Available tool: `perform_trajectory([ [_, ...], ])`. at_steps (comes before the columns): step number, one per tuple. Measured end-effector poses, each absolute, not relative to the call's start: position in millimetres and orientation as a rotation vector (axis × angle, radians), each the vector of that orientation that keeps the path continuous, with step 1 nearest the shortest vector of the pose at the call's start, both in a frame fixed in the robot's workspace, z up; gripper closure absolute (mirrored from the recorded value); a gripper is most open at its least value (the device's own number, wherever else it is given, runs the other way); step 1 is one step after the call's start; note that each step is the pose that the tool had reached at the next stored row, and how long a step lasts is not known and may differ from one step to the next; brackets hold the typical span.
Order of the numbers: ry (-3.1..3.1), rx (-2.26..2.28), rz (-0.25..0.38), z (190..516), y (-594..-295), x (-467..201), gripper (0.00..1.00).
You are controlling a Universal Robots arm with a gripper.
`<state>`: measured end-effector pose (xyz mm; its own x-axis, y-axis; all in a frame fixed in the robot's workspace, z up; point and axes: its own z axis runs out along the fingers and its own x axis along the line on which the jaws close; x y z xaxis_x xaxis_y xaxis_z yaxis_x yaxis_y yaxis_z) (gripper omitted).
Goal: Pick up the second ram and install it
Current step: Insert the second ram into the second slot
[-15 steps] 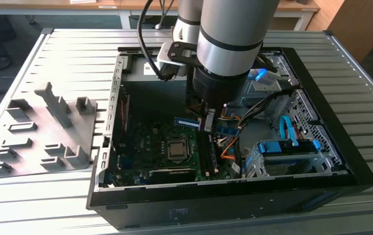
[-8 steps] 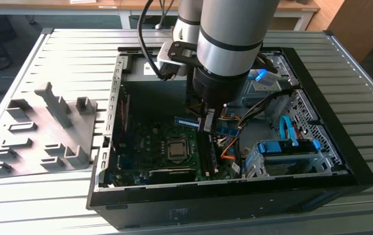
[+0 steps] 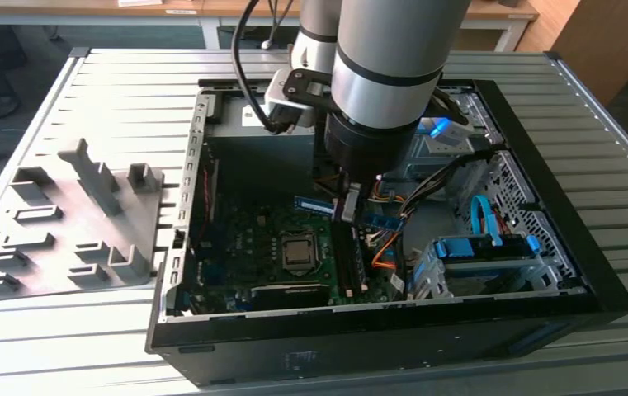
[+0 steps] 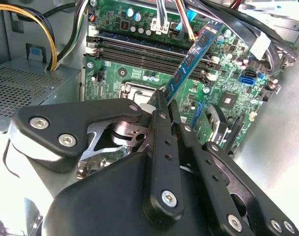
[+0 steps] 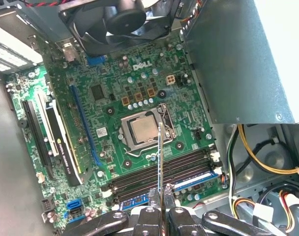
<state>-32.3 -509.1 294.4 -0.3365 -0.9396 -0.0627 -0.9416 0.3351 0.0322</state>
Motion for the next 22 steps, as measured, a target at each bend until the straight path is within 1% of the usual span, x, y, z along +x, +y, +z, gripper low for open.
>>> perform_trajectory([
  [22,2.585,-1.722,0.096,294.2,-509.1,-32.3,0.86],
])
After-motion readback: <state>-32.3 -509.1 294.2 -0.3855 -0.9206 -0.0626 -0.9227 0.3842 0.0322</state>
